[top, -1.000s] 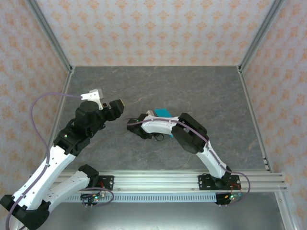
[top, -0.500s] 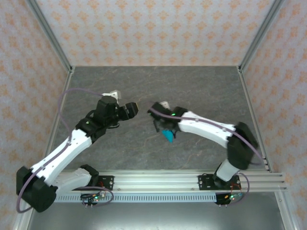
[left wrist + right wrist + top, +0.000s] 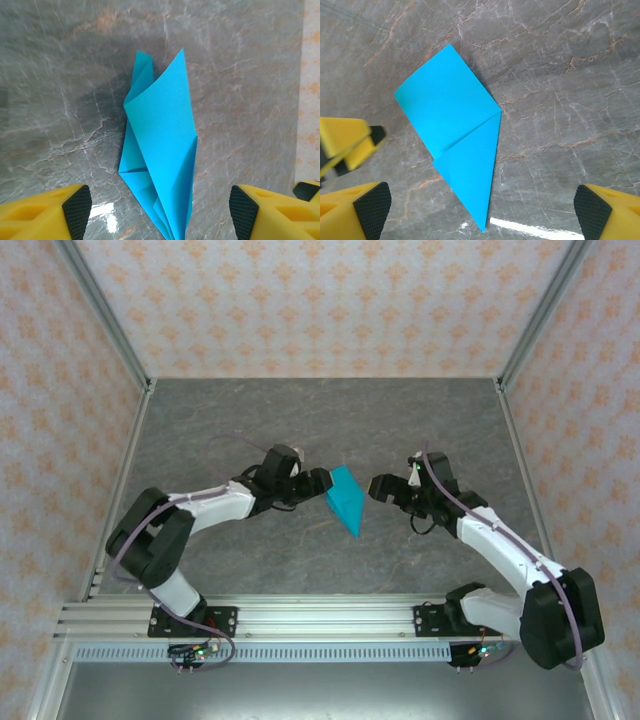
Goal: Fold a paper plane with a square sheet of paper (fold left side to right side)
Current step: Turn over the paper at the center of the table, then fold the wing for the fifth time at the center of the table.
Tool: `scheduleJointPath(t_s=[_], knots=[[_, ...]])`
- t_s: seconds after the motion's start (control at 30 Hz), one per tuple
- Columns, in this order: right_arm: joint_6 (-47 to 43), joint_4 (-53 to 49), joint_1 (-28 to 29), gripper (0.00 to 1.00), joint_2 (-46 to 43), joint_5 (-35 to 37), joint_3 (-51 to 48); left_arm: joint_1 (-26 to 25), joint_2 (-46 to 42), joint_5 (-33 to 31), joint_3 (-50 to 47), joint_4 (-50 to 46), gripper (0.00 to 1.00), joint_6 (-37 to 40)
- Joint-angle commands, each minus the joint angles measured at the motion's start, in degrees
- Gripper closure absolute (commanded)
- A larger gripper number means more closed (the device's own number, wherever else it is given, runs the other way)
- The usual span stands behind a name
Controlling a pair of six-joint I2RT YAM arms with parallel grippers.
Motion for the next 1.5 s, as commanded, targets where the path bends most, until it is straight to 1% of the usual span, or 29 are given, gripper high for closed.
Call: scheduleJointPath(t_s=[0.0,0.13,0.23,0.33,0.43,0.57,0.67,0.77,0.87,0.93,1.03,1.1,1.17,1.2,1.27,1.33,1.4,1.47], knots=[[1.2,5.5,-1.7,0.03,-1.3,-8.1,-0.8,-0.6,2.9,1.8,4.3,4.6,0.26,-1.6],[0.4,5.5,-3.0,0.03,-1.4,-10.4,-0.9,-0.8,7.3,2.1,6.5,4.6,0.28,-1.8],[0.7,5.6,-4.2,0.03,-1.2,-10.8,-1.3,-0.9,9.8,3.8,7.4,7.6,0.3,-3.1],[0.4,5.1,-5.5,0.03,-0.6,-11.0,-1.3,-1.0,11.6,4.9,9.1,8.4,0.37,-2.7],[-0.4,5.2,-6.5,0.02,-0.2,-12.4,-1.4,-1.0,13.6,4.7,10.7,7.6,0.49,-1.4],[-3.0,5.5,-6.6,0.02,-0.5,-12.6,-1.2,-1.0,14.1,4.0,10.7,8.5,0.75,-0.2],[-5.6,3.5,-6.5,0.02,-0.5,-11.7,-0.2,-0.9,12.6,3.4,9.8,8.7,0.86,2.8],[-8.9,4.7,-6.3,0.02,-0.5,-14.6,-0.4,-0.9,10.1,4.3,8.6,8.7,0.94,6.4],[-10.8,7.9,-5.8,0.01,-0.6,-15.6,-1.7,-0.8,6.4,7.2,7.1,9.8,0.98,10.1],[-11.3,9.0,-5.8,0.02,0.1,-16.7,-1.5,-0.8,3.6,8.8,6.7,8.2,1.0,13.2],[-11.1,14.5,-5.8,0.07,2.1,-22.7,-1.7,-0.3,-0.1,12.3,5.6,6.4,1.0,16.7],[-9.4,19.9,-6.1,0.12,3.3,-29.5,-1.8,0.5,-2.5,15.2,4.6,6.5,1.0,17.7],[-8.2,24.0,-6.9,0.14,5.0,-34.2,-1.4,1.2,-4.7,17.8,3.8,6.2,1.0,18.8],[-8.5,24.5,-7.2,0.15,5.2,-35.5,-1.0,1.4,-5.6,18.7,3.7,5.6,1.0,18.8],[-10.2,24.5,-7.6,0.16,5.4,-38.5,-0.1,1.8,-7.3,21.0,3.8,4.1,1.0,21.6],[-12.2,22.9,-7.7,0.18,5.3,-40.6,1.1,2.2,-8.6,22.3,3.7,3.2,1.0,22.5],[-13.9,20.4,-7.8,0.21,5.4,-40.5,2.2,2.6,-9.9,23.8,3.3,3.7,1.0,22.5],[-13.8,21.0,-7.8,0.22,5.8,-40.9,2.2,2.8,-11.1,25.3,3.0,4.5,1.0,22.5]])
